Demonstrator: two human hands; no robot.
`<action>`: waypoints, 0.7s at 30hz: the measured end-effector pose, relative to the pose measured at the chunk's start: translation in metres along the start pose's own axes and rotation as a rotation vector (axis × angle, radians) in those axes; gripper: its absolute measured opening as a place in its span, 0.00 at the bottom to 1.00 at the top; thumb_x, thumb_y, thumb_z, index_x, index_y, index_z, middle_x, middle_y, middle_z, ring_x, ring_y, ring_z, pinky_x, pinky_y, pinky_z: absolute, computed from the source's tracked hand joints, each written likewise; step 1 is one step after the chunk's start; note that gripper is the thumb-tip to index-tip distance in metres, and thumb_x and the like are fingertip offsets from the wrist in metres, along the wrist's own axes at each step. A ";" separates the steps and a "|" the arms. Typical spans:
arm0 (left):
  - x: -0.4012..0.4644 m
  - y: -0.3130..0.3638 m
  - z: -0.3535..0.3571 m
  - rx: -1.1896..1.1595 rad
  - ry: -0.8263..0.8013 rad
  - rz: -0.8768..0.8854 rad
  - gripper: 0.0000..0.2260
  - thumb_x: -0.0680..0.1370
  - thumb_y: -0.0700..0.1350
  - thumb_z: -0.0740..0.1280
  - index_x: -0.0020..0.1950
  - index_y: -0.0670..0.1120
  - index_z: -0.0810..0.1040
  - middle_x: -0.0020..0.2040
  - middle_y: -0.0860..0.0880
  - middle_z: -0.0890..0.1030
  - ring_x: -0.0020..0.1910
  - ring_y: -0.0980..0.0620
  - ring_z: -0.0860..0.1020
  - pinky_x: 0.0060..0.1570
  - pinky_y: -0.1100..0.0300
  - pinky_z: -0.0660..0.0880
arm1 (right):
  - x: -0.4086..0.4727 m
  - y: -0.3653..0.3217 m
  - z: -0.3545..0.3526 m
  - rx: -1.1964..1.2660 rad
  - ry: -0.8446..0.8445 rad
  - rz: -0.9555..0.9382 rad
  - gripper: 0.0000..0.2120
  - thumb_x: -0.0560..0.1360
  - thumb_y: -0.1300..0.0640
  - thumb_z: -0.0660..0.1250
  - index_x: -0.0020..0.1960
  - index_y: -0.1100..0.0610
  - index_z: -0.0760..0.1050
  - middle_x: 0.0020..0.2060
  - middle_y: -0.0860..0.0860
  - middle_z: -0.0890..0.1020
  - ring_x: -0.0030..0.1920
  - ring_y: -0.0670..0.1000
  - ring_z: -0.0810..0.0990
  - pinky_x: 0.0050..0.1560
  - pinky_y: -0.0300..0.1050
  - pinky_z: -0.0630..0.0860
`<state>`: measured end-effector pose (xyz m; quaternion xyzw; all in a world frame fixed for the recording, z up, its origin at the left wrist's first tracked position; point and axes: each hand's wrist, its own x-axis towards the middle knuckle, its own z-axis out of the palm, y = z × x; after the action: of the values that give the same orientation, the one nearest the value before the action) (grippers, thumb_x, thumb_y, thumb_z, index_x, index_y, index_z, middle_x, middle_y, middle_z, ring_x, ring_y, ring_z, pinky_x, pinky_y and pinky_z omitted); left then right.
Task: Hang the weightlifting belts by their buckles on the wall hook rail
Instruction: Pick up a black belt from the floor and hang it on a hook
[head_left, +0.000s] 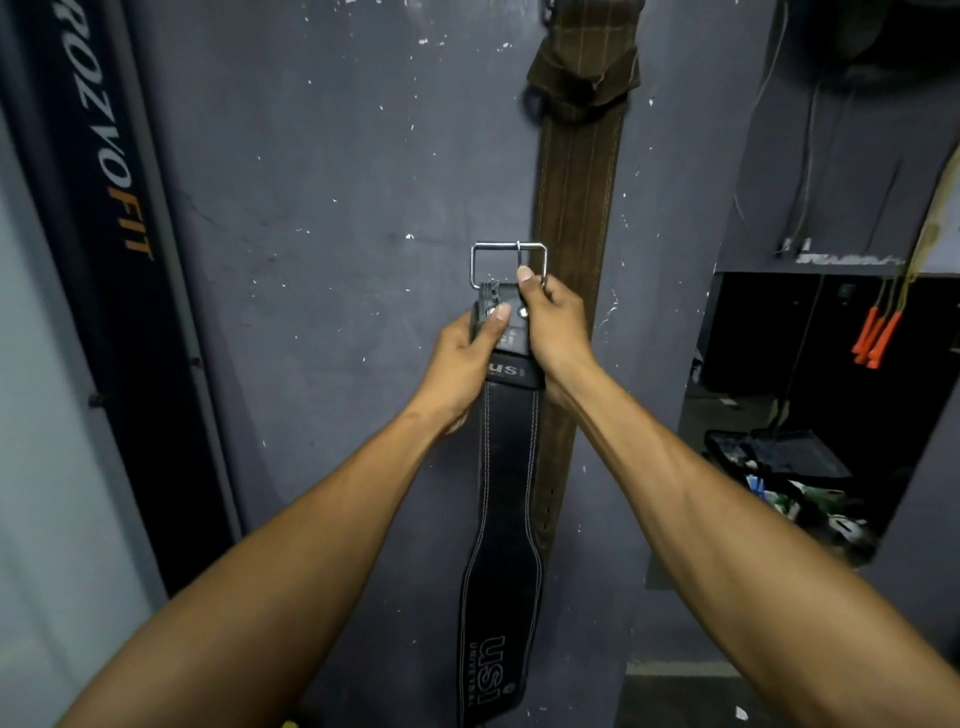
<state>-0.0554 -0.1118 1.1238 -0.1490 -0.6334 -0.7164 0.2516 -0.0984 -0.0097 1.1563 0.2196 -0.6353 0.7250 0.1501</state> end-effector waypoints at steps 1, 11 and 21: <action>0.001 0.001 0.002 0.017 0.009 0.018 0.14 0.85 0.46 0.63 0.67 0.40 0.79 0.59 0.37 0.85 0.56 0.43 0.85 0.58 0.51 0.82 | 0.000 -0.001 -0.004 0.039 -0.060 0.013 0.16 0.84 0.48 0.64 0.52 0.61 0.79 0.53 0.65 0.86 0.50 0.56 0.85 0.61 0.63 0.80; 0.020 0.011 -0.002 0.079 0.191 0.142 0.18 0.80 0.55 0.69 0.58 0.41 0.83 0.53 0.41 0.87 0.56 0.40 0.85 0.60 0.40 0.80 | -0.095 0.084 -0.026 0.009 -0.261 0.012 0.19 0.81 0.50 0.69 0.71 0.49 0.76 0.65 0.44 0.84 0.68 0.45 0.81 0.70 0.40 0.75; 0.017 0.003 -0.033 0.038 0.221 0.154 0.07 0.80 0.51 0.70 0.51 0.48 0.82 0.44 0.54 0.87 0.46 0.55 0.84 0.49 0.58 0.81 | -0.164 0.155 -0.053 -0.092 -0.436 0.295 0.08 0.82 0.60 0.69 0.59 0.60 0.82 0.54 0.52 0.88 0.54 0.47 0.86 0.59 0.43 0.80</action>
<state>-0.0645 -0.1472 1.1300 -0.1123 -0.6021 -0.6948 0.3769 -0.0410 0.0296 0.9349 0.2686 -0.7101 0.6449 -0.0876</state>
